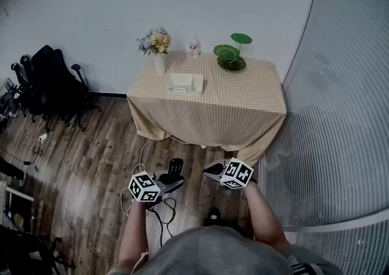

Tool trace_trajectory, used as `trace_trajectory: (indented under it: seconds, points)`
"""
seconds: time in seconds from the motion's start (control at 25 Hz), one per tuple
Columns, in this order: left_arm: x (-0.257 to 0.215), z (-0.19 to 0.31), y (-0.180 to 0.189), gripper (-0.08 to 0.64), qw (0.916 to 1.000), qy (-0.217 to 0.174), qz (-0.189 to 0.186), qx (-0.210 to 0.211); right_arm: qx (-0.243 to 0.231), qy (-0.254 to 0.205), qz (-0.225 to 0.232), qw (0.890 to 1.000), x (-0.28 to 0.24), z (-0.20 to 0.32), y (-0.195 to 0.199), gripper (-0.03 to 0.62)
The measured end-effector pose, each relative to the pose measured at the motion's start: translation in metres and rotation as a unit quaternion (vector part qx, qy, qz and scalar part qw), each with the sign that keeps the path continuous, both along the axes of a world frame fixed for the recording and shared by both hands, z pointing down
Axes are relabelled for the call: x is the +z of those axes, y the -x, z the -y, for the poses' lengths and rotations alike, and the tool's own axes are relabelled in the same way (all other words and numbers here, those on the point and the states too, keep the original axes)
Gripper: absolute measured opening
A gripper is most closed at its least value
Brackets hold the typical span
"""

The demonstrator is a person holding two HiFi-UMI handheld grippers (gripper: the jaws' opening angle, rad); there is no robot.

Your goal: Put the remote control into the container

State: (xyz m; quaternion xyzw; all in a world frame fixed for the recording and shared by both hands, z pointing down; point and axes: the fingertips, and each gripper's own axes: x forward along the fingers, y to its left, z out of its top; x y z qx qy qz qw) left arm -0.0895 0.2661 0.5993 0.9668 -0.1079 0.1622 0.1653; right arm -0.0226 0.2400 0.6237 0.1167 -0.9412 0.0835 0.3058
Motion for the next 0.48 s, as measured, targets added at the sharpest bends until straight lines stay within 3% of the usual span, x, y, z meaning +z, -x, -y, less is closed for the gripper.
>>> trace_trajectory:
  seconds: [0.48]
  points:
    - [-0.016, 0.05, -0.024, 0.038, 0.9995, -0.002, 0.002, -0.031, -0.037, -0.002, -0.006, 0.999, -0.014, 0.052, -0.023, 0.017]
